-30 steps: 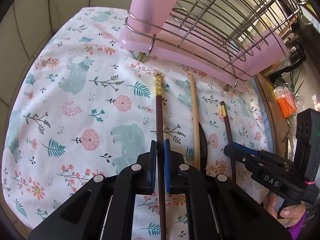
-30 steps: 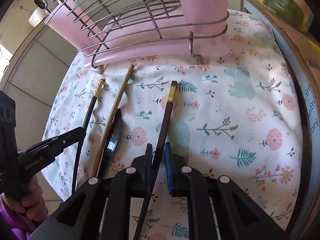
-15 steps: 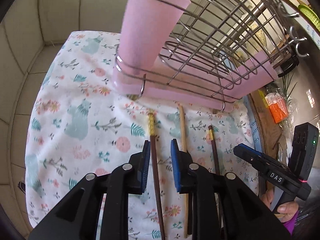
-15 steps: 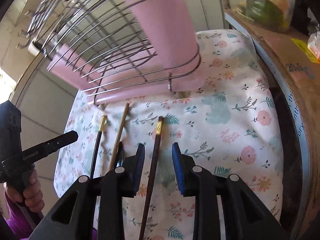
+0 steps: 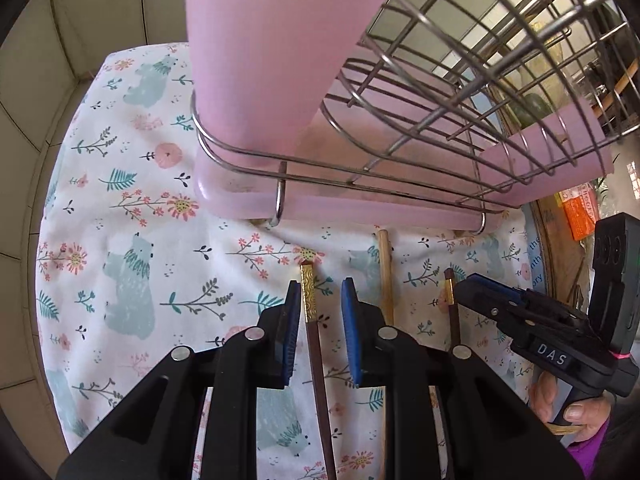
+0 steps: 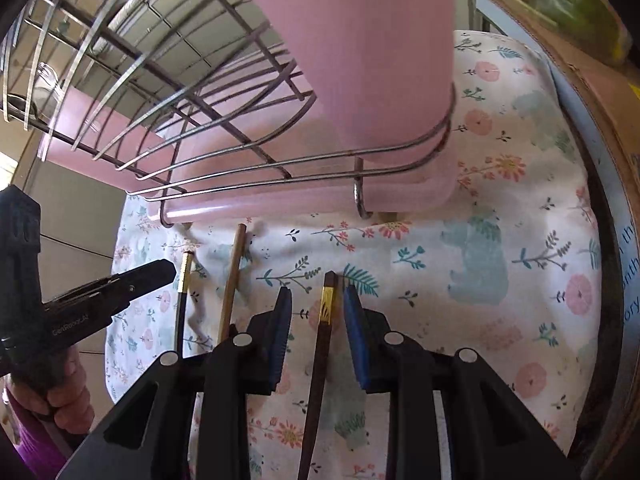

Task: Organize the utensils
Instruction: 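Lift both held chopsticks off the cloth toward the pink holder, then lower the chopsticks into the pink cups and open both tools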

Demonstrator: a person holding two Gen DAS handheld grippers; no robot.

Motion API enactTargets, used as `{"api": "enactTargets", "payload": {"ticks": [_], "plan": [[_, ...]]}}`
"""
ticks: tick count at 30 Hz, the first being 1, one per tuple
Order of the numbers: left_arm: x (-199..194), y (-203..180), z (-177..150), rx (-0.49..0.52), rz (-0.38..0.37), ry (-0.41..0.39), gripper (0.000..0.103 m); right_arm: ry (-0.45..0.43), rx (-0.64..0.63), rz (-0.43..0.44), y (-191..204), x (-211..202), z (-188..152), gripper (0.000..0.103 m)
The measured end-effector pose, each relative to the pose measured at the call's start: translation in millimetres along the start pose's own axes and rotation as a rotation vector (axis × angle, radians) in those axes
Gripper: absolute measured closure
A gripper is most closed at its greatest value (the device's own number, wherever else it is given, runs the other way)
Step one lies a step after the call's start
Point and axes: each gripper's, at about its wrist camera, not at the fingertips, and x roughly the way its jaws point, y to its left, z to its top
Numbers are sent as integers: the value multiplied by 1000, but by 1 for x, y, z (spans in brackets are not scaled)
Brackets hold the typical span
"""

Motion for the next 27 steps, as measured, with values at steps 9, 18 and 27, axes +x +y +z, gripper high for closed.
{"api": "enactTargets", "payload": {"ticks": [9, 18, 27], "plan": [[27, -7, 0, 29, 37, 51, 83, 35, -7, -18, -1, 16, 4, 79], [35, -22, -7, 55, 70, 8, 96, 5, -7, -26, 11, 25, 1, 95], [-35, -30, -23, 65, -22, -158, 97, -177, -2, 69, 16, -39, -18, 97]]}}
